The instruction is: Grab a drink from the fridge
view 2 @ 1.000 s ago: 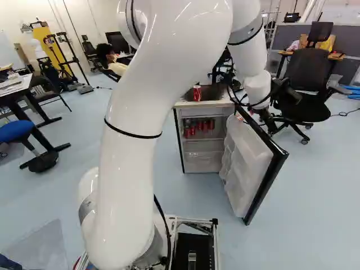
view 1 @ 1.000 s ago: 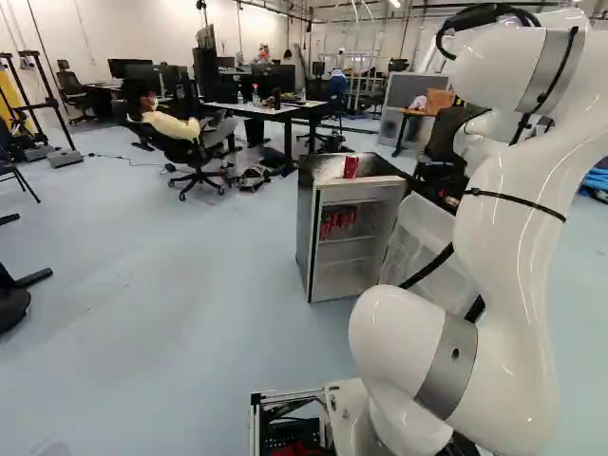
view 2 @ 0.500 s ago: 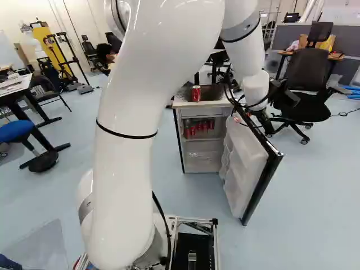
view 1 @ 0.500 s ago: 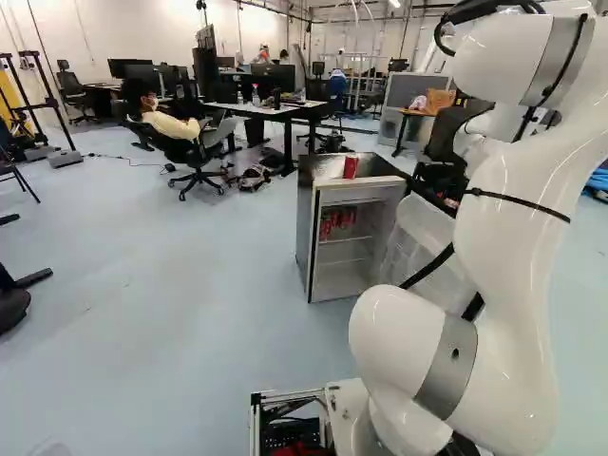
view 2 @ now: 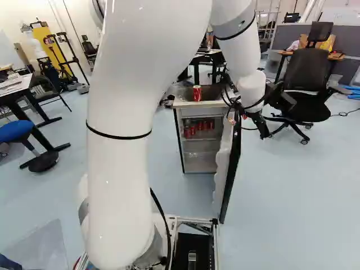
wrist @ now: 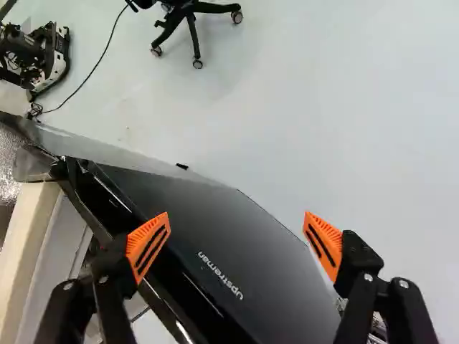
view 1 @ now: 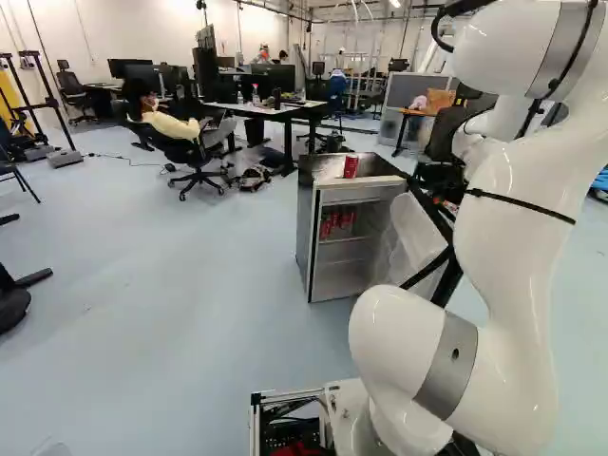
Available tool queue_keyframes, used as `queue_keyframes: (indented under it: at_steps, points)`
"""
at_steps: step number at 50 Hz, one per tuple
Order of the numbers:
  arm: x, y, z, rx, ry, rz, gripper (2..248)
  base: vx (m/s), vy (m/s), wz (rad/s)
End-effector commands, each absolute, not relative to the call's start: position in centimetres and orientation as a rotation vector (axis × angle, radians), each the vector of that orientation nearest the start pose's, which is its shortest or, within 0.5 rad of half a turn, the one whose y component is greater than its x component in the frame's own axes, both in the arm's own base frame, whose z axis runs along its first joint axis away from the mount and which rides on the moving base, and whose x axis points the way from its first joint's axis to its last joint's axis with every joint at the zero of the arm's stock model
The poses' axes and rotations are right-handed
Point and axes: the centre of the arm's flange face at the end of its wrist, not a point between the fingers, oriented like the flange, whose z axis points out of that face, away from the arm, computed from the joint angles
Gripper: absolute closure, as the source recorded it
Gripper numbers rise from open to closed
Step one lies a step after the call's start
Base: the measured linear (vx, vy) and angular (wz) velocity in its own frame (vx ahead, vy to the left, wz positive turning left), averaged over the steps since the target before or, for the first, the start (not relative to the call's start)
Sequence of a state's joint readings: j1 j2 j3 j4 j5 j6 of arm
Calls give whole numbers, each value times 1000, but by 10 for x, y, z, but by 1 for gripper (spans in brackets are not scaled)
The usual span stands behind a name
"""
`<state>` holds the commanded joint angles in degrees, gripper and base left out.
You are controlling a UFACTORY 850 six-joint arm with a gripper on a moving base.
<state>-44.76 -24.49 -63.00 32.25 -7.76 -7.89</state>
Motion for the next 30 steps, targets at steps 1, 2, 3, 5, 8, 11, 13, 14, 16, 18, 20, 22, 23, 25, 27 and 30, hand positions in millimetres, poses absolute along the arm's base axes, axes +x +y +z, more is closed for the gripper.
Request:
queue_keyframes:
  at_steps: [1,2,3,5,8,11,13,14,16,18,20,22,23,25,27,30]
  points:
    - [424,-411,403,-2532,1697,-876,3,0,0,0]
    - [423,-410,403,-2532,1697,-873,3,0,0,0]
    - [423,-409,403,-2532,1696,-871,3,0,0,0]
    - [421,-407,403,-2533,1695,-867,3,0,0,0]
    - [419,-404,403,-2534,1693,-860,3,0,0,0]
    - [417,-401,403,-2535,1692,-856,3,0,0,0]
    - [415,-398,403,-2536,1691,-853,3,0,0,0]
    - [414,-397,404,-2536,1690,-852,3,0,0,0]
    - [413,-394,404,-2538,1688,-849,3,0,0,0]
    - [411,-391,404,-2539,1686,-846,3,0,0,0]
    - [410,-388,404,-2541,1684,-842,3,0,0,0]
    - [408,-385,404,-2542,1681,-839,3,0,0,0]
    - [408,-384,404,-2543,1679,-838,3,0,0,0]
    - [406,-380,404,-2546,1675,-834,3,0,0,0]
    - [405,-377,404,-2551,1669,-831,3,0,0,0]
    - [402,-371,405,-2566,1654,-825,3,0,0,0]
